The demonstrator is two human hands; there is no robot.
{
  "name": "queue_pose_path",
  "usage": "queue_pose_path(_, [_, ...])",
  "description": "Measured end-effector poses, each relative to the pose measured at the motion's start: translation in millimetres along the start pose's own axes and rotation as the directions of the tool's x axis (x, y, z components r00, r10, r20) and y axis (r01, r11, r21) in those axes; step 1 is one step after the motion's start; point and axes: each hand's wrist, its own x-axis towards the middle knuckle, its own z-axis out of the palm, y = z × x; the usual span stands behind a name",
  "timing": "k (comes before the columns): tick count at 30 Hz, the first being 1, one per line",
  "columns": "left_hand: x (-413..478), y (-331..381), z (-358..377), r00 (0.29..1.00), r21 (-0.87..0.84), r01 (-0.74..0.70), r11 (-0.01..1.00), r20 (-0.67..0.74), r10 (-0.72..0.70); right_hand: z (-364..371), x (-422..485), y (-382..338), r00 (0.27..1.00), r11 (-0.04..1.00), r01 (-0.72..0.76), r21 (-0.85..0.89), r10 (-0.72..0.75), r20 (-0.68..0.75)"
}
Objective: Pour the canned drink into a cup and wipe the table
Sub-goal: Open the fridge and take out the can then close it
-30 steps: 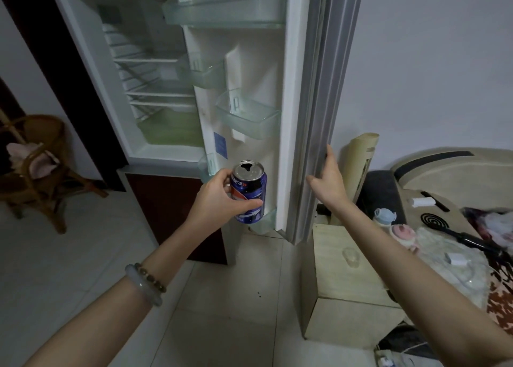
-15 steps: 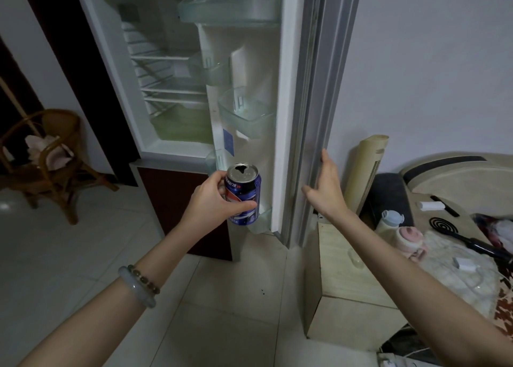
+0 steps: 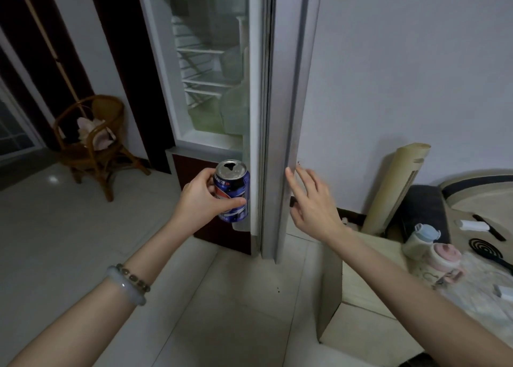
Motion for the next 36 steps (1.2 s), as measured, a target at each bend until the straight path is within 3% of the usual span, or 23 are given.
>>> queue_pose_path(6, [-8.7, -21.3, -35.9, 0.994, -0.003, 0.06, 0.998, -0.092, -0.06, 8.6, 41.6, -47.0, 0.952, 0.944, 0.297, -0.146, -0.304, -0.024])
queue_pose_path(13, [-12.4, -59.1, -93.0, 0.971, 0.015, 0.146, 0.989, -0.195, -0.14, 34.3, 95.6, -102.0, 0.891, 0.85, 0.451, -0.273, -0.448, 0.076])
queue_pose_path(22, [22.3, -114.7, -177.3, 0.959, 0.005, 0.181, 0.983, -0.224, -0.175, 70.8, 170.0, -178.3, 0.863, 0.824, 0.492, -0.281, -0.505, 0.033])
queue_pose_path(36, [110.4, -211.1, -286.2, 0.993, 0.014, 0.087, 0.996, -0.085, -0.085, 131.6, 292.3, -264.7, 0.859, 0.781, 0.473, -0.408, -0.511, 0.018])
